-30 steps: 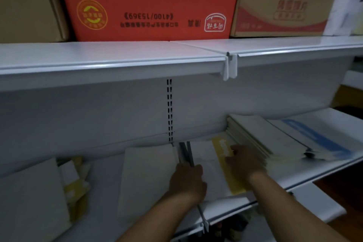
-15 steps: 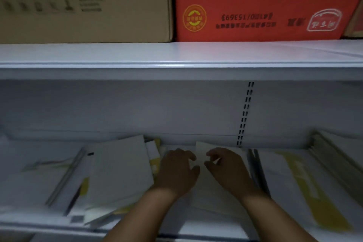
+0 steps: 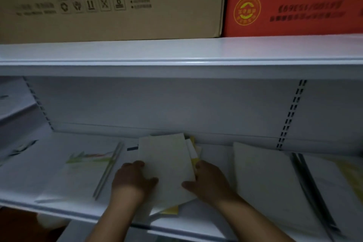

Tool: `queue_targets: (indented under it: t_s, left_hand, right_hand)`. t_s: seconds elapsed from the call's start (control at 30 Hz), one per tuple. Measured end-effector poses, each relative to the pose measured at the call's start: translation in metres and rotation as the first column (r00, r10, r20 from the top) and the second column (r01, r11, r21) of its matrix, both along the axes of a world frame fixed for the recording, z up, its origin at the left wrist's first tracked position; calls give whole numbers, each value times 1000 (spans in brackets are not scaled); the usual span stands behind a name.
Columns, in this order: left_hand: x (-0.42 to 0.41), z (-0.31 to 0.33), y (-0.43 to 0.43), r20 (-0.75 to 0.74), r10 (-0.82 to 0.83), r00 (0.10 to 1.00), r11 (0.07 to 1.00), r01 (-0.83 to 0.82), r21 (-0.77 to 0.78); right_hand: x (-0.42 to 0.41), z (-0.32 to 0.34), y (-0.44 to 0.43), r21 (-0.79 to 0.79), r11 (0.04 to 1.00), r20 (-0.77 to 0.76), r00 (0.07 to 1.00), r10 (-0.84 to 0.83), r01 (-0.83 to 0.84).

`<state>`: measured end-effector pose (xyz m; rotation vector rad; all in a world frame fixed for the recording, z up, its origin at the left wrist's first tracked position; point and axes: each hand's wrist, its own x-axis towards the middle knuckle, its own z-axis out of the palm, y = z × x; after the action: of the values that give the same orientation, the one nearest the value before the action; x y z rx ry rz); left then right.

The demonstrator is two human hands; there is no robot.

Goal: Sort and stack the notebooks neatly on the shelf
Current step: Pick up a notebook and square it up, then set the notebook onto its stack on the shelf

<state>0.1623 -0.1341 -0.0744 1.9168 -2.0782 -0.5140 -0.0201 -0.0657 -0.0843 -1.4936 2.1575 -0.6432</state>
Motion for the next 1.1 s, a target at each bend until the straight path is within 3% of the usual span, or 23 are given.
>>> queue_targets:
  t_s: [0.07, 0.17, 0.27, 0.33, 0.43, 0.53, 0.73, 0.8, 0.93, 1.1]
  left_hand:
    - [-7, 6, -2, -198, -3, 980, 1000, 9, 27]
    - [-26, 13, 2, -577, -13, 817, 997, 54, 54]
    - [-60, 15, 15, -732, -31, 681, 986, 139, 88]
    - [-92, 14, 25, -758, -94, 645, 964, 250, 94]
    - [-146, 7, 35, -675, -262, 689, 917, 395, 47]
    - [-189, -6, 47, -469, -452, 759, 858, 514, 5]
    - [-202, -14, 53, -117, -631, 767, 775, 630, -50]
    - [-193, -9, 48, -69, -612, 788, 790, 606, -88]
    - [-146, 1, 27, -100, -518, 850, 844, 487, -225]
    - [-60, 8, -12, -99, -327, 940, 941, 314, -126]
  right_hand:
    - [-5, 4, 2, -43, 999, 152, 988, 4, 3]
    - [-24, 20, 16, -97, 993, 279, 959, -45, 74]
    - [-58, 42, 45, -166, 969, 231, 963, -140, 181]
    - [-86, 51, 71, -128, 952, 223, 943, -246, 279]
    - [-126, 44, 106, 4, 925, 116, 919, -378, 380]
    - [-145, 34, 128, 78, 898, 24, 900, -435, 433]
    - [-156, 33, 130, 375, 841, -254, 916, -311, 390]
    - [-149, 42, 120, 303, 857, -353, 885, -305, 416]
    - [-96, 52, 80, 11, 969, -202, 949, -240, 248]
    - [-29, 31, 19, 10, 1000, -194, 981, -7, 9]
